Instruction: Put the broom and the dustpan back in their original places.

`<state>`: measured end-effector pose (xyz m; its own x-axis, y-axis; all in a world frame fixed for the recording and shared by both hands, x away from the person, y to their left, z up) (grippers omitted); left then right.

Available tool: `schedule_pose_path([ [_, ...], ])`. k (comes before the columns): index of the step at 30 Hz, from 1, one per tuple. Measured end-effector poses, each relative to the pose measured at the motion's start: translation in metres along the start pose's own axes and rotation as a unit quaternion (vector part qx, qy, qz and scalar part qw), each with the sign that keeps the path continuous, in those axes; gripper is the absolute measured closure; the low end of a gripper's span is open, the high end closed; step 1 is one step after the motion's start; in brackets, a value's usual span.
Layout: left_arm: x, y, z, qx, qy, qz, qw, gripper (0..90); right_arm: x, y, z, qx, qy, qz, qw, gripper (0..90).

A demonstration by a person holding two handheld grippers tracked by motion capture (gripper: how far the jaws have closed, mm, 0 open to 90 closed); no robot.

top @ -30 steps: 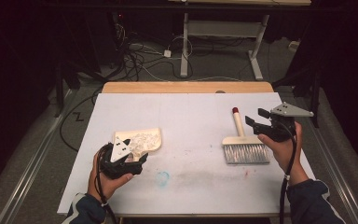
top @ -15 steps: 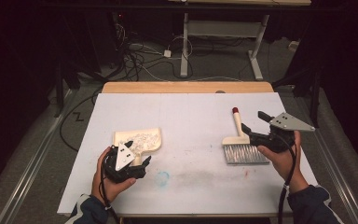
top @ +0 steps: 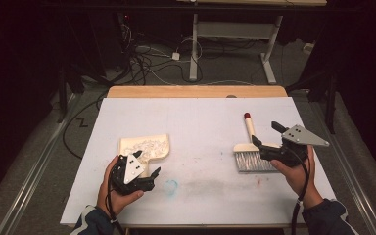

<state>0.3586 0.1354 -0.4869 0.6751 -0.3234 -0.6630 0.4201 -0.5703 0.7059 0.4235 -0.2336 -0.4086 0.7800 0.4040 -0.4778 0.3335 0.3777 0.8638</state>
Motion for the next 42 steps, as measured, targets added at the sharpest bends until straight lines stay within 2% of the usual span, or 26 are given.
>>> schedule_pose_path([
  [9,-0.002,-0.004,0.008,0.009,-0.006,-0.004,0.9999,19.4,-0.009,-0.006,-0.015,-0.02,0.006,0.004,0.9998,20.9],
  [27,-0.005,-0.013,0.015,0.03,-0.008,-0.01,0.9995,19.1,-0.029,-0.022,-0.032,-0.045,0.006,0.006,0.999,21.8],
  [34,-0.004,-0.018,0.018,0.038,-0.013,-0.014,0.9991,19.1,-0.034,-0.039,-0.041,-0.069,0.002,-0.005,0.9976,21.8],
  [40,-0.001,-0.021,0.019,0.04,-0.016,-0.021,0.9988,19.1,-0.034,-0.059,-0.045,-0.067,0.012,-0.019,0.9975,22.4],
  [42,0.0,-0.021,0.02,0.04,-0.017,-0.021,0.9989,19.1,-0.034,-0.066,-0.046,-0.081,0.001,-0.026,0.9964,22.4],
])
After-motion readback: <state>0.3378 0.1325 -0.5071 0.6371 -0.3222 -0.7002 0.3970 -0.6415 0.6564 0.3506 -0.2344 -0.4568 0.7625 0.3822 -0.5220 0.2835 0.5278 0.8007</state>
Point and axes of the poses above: each handheld gripper's, and its own axes: x roughly forward along the jaws, y roughly out of its top, z roughly to its right, the point moved 8 cm from there along x, roughly forward along the jaws, and after that the axes turned 11 degrees about -z, right-handed, at the moved point
